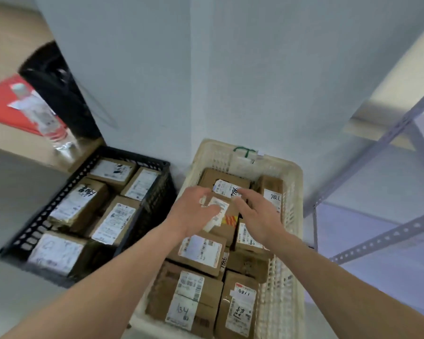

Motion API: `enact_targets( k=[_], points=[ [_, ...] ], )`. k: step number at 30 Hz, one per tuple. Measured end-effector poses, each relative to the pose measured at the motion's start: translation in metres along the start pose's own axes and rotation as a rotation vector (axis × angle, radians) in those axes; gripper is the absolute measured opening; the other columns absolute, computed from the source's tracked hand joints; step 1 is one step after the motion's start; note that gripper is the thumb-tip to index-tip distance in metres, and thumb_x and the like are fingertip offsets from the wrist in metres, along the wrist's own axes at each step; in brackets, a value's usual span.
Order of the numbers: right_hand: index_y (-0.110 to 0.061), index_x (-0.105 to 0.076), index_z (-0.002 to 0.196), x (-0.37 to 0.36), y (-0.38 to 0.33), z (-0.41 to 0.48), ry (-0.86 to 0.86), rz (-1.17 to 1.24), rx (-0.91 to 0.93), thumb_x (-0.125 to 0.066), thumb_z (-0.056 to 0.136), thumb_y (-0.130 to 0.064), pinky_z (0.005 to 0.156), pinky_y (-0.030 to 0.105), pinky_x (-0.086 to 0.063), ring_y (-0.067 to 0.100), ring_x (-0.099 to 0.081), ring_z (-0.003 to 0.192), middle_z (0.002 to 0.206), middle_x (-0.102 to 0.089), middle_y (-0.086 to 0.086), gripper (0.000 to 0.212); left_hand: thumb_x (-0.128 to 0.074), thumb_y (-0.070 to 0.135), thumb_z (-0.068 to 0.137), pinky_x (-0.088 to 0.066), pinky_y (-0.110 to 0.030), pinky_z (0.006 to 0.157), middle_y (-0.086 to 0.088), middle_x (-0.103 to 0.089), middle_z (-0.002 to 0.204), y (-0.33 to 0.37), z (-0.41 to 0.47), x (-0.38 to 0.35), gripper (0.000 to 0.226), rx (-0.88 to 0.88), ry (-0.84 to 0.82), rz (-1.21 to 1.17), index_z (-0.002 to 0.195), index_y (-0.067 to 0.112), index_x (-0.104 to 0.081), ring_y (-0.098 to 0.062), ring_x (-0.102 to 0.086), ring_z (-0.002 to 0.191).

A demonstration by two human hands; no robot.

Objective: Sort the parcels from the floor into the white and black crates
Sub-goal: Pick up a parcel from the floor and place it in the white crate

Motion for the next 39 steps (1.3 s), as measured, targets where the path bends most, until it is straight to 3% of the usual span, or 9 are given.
enact_targets(
  k=[3, 10, 15, 20, 23, 27, 30, 35, 39],
  points=[
    [-0.02, -0.048, 0.152, 0.003, -0.036, -0.017, -0.03, -0.009, 0.117, -0.048, 0.1, -0.059, 0.104, 0.029, -0.035, 0.019, -0.046, 0.139, 0.153, -0.05, -0.001, 0.065, -0.066, 0.04, 0.091, -0.032, -0.024, 0.104, 0.008, -0.043, 0.149, 0.008, -0.03, 0.028, 0.06, -0.001, 0.12, 0.035, 0.146, 0.024, -0.049, -0.014, -0.042, 0.138],
    [-0.026, -0.054, 0.146, 0.006, -0.092, -0.063, -0.107, -0.005, 0.353, -0.037, 0.079, -0.078, 0.113, 0.043, -0.042, 0.016, -0.051, 0.134, 0.146, -0.057, -0.004, 0.087, -0.065, 0.039, 0.091, -0.028, -0.023, 0.103, 0.005, -0.044, 0.15, 0.024, -0.118, 0.06, 0.056, -0.015, 0.361, 0.13, 0.143, 0.022, -0.053, -0.014, -0.042, 0.137],
    [-0.022, -0.054, 0.147, -0.001, -0.127, -0.105, -0.188, -0.085, 0.507, -0.034, 0.077, -0.073, 0.107, 0.031, -0.035, 0.016, -0.048, 0.136, 0.149, -0.054, -0.002, 0.089, -0.066, 0.041, 0.091, -0.032, -0.033, 0.117, 0.004, -0.041, 0.154, 0.022, -0.185, 0.073, 0.055, 0.016, 0.478, 0.134, 0.142, 0.024, -0.054, -0.014, -0.039, 0.141],
    [-0.024, -0.056, 0.143, -0.031, -0.158, -0.146, -0.27, -0.132, 0.643, -0.042, 0.092, -0.065, 0.101, 0.031, -0.039, 0.011, -0.052, 0.124, 0.138, -0.06, -0.007, 0.067, -0.069, 0.038, 0.09, -0.03, -0.02, 0.101, 0.007, -0.046, 0.145, 0.007, -0.256, 0.089, 0.051, 0.059, 0.61, 0.106, 0.137, 0.023, -0.059, -0.011, -0.046, 0.131],
    [-0.027, -0.063, 0.133, -0.054, -0.18, -0.178, -0.333, -0.123, 0.698, -0.047, 0.097, -0.056, 0.094, 0.034, -0.043, 0.005, -0.054, 0.109, 0.118, -0.061, -0.016, 0.049, -0.069, 0.036, 0.089, -0.029, -0.02, 0.101, 0.006, -0.045, 0.147, -0.01, -0.3, 0.099, 0.049, 0.108, 0.685, 0.079, 0.135, 0.022, -0.06, -0.012, -0.045, 0.132],
    [-0.022, -0.06, 0.141, -0.095, -0.207, -0.224, -0.395, -0.13, 0.787, -0.042, 0.088, -0.069, 0.109, 0.04, -0.043, 0.014, -0.055, 0.128, 0.139, -0.062, -0.003, 0.073, -0.07, 0.032, 0.089, -0.026, -0.013, 0.096, 0.002, -0.046, 0.147, -0.039, -0.365, 0.112, 0.048, 0.17, 0.789, 0.059, 0.134, 0.019, -0.062, -0.012, -0.046, 0.132],
    [-0.018, -0.061, 0.14, -0.131, -0.229, -0.271, -0.457, -0.16, 0.86, -0.047, 0.093, -0.062, 0.105, 0.036, -0.042, 0.016, -0.054, 0.127, 0.138, -0.063, 0.0, 0.066, -0.07, 0.031, 0.09, -0.025, -0.011, 0.097, 0.001, -0.045, 0.149, -0.064, -0.425, 0.12, 0.046, 0.202, 0.86, 0.031, 0.134, 0.019, -0.061, -0.011, -0.043, 0.136],
    [-0.021, -0.064, 0.136, -0.207, -0.257, -0.359, -0.558, -0.137, 0.924, -0.042, 0.074, -0.079, 0.111, 0.038, -0.042, 0.017, -0.056, 0.128, 0.136, -0.065, 0.0, 0.088, -0.071, 0.034, 0.09, -0.027, -0.017, 0.105, 0.002, -0.045, 0.151, -0.118, -0.54, 0.127, 0.049, 0.315, 0.986, 0.011, 0.135, 0.019, -0.061, -0.012, -0.043, 0.139],
    [-0.023, -0.065, 0.134, -0.261, -0.271, -0.443, -0.677, -0.117, 0.979, -0.051, 0.078, -0.076, 0.112, 0.04, -0.042, 0.017, -0.057, 0.128, 0.136, -0.065, 0.0, 0.079, -0.071, 0.033, 0.089, -0.027, -0.017, 0.104, 0.005, -0.046, 0.149, -0.156, -0.636, 0.122, 0.048, 0.408, 1.093, -0.017, 0.134, 0.019, -0.061, -0.01, -0.043, 0.138]
  ],
)
Point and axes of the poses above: each hand's wrist, its own z-axis towards the middle knuckle, its own x-axis out of the back of the hand, y = z × x, the point moved 2 cm from there along z, towards the middle knuckle
